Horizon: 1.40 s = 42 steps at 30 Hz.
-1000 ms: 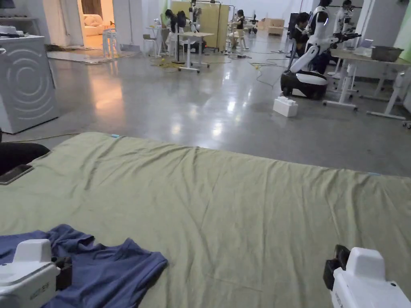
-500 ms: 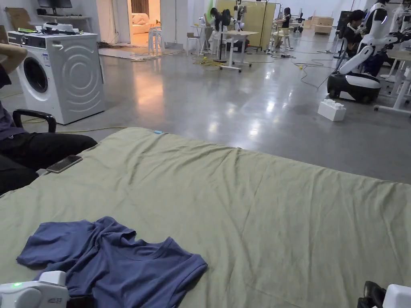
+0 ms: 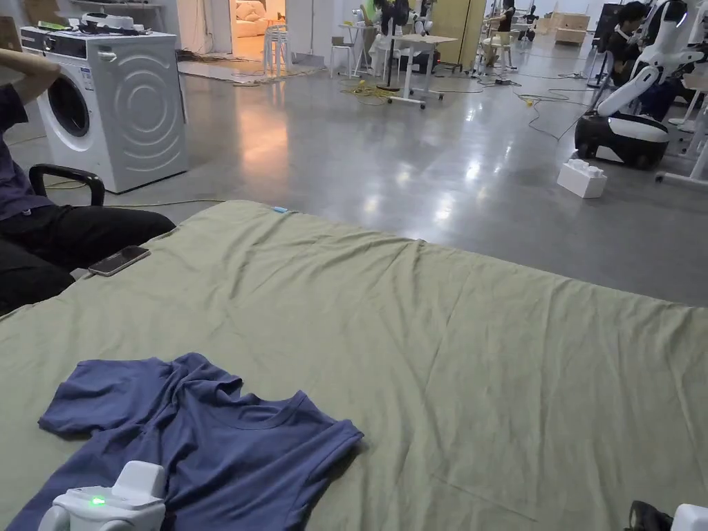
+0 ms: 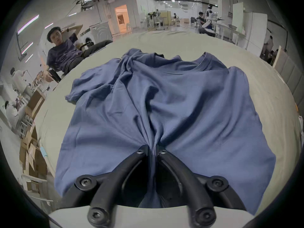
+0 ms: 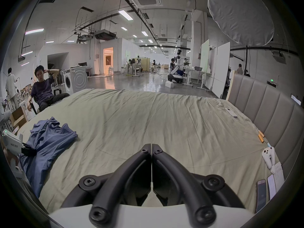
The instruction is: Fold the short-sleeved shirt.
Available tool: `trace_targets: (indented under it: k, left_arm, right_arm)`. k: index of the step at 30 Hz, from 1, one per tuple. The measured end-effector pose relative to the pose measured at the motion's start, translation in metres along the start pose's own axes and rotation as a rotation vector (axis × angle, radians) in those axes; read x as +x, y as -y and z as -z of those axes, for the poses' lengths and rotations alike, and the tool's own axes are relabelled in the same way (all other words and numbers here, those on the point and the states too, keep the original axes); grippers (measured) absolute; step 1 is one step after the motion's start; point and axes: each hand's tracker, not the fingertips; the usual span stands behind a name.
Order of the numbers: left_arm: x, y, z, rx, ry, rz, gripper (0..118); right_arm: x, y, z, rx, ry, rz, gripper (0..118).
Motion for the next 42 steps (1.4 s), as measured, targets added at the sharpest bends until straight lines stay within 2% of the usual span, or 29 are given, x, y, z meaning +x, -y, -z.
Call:
trace_targets:
  k: [4,8,10,15,21,28,36,42]
  left_arm:
    - [-0.010,-0.003,-0.006,0.027,0.036,-0.097,7]
    - [-0.018,-0.015,-0.022,0.170,0.099,-0.190,7]
    - [-0.015,-0.024,-0.036,0.220,0.152,-0.211,7]
    - [-0.001,-0.059,-0.078,0.377,0.177,-0.230,7]
    - [0.052,-0.115,-0.152,0.590,0.255,-0.109,7]
    - [0.141,-0.165,-0.219,0.710,0.423,-0.016,7]
    - [0.244,-0.172,-0.237,0.703,0.675,0.122,7]
    - [0.325,-0.138,-0.220,0.609,0.776,0.224,7]
  right_arm:
    - [-0.004,-0.002,-0.005,0.010,-0.011,0.004,1]
    - [-0.002,-0.003,-0.010,0.030,-0.016,0.014,1]
    - [0.000,-0.005,-0.012,0.034,-0.015,0.015,1]
    - [0.008,-0.010,-0.020,0.059,-0.013,0.016,1]
    - [0.025,-0.018,-0.031,0.095,0.015,0.033,1]
    - [0.051,-0.023,-0.050,0.137,0.060,0.062,1]
    - [0.091,-0.018,-0.076,0.158,0.147,0.077,1]
    - [0.120,-0.004,-0.089,0.143,0.210,0.105,1]
